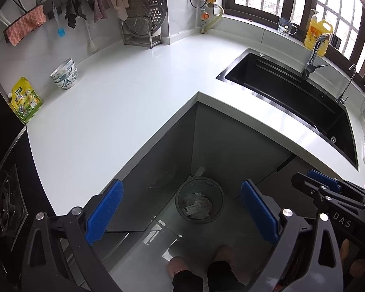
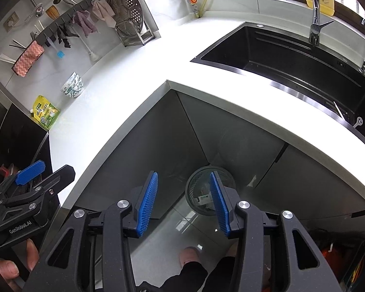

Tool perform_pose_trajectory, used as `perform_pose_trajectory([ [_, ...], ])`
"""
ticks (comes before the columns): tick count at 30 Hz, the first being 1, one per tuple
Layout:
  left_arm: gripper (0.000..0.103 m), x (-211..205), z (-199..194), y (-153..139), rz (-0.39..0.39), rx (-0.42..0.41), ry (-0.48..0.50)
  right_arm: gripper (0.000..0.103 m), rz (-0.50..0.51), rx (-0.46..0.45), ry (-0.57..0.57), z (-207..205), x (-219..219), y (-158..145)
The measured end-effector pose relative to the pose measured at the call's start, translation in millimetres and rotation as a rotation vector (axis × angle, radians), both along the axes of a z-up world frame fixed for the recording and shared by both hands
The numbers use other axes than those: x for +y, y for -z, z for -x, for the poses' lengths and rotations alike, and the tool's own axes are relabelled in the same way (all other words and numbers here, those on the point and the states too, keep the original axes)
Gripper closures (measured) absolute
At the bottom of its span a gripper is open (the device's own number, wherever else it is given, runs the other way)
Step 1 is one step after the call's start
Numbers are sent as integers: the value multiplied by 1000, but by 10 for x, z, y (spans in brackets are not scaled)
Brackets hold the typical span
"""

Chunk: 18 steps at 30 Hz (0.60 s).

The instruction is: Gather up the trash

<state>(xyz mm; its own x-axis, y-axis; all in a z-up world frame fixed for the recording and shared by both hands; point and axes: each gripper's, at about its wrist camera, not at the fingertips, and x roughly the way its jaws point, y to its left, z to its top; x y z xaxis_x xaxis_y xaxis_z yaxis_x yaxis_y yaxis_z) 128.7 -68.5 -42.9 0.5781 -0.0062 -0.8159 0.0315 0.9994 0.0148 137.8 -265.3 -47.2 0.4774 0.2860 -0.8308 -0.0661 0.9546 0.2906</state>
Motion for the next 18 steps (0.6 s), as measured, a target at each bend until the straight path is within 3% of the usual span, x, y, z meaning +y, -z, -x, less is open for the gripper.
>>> perform_pose_trajectory([
  [18, 7, 67, 29, -32, 2, -9, -6, 59, 7, -17, -4, 37, 0, -49],
])
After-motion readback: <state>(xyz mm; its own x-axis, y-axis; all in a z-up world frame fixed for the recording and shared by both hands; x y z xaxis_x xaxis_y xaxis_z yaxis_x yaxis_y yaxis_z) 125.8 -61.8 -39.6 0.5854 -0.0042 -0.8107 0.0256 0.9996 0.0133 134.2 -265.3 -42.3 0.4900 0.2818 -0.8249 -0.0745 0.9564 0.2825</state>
